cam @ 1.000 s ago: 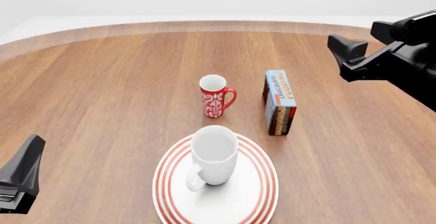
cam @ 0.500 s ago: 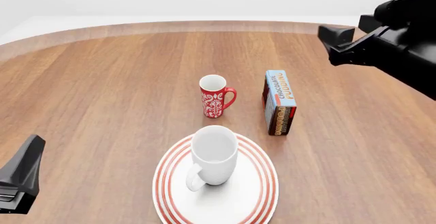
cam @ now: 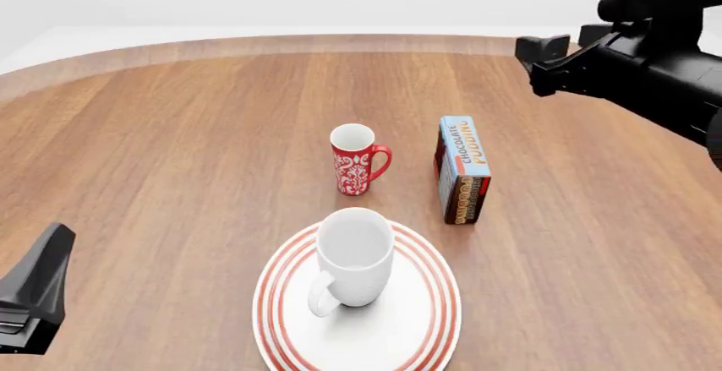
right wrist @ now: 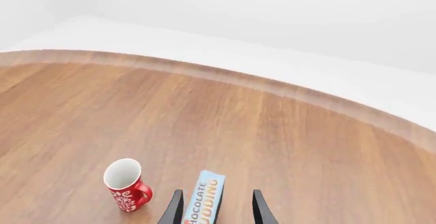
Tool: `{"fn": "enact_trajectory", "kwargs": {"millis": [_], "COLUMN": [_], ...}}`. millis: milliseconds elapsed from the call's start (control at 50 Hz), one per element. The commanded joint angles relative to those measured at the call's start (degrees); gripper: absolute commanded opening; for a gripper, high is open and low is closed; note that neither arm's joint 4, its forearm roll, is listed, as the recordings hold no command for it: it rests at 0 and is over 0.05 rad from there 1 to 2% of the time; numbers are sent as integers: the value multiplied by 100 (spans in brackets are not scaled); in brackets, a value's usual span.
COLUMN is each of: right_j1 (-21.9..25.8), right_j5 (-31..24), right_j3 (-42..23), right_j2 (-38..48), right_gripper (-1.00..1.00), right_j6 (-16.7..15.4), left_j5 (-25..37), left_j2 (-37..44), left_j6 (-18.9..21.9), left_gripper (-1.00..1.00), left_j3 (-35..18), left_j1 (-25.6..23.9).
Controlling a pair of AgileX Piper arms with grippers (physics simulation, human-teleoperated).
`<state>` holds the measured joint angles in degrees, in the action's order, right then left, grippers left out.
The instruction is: Pick up the white mug and put it on the plate, and put the chocolate pudding to the right of the plate.
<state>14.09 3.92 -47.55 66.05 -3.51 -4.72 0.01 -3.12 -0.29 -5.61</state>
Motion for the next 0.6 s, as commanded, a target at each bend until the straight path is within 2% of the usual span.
{"fn": "enact_trajectory", "kwargs": {"millis": [20,600], "right_j1": [-73,-102], "right_j5": [-88,-94], "right_j3": [-169,-452], "right_j2": [230,860], "right_gripper": [100,100], "right_j6": [156,406], "left_j5": [-1,-8], "left_j2": [0,0], "left_j6": [-19,-84], "left_gripper": [100,100], "left_j3": [0,-2], "left_j1": [-6,-7]}}
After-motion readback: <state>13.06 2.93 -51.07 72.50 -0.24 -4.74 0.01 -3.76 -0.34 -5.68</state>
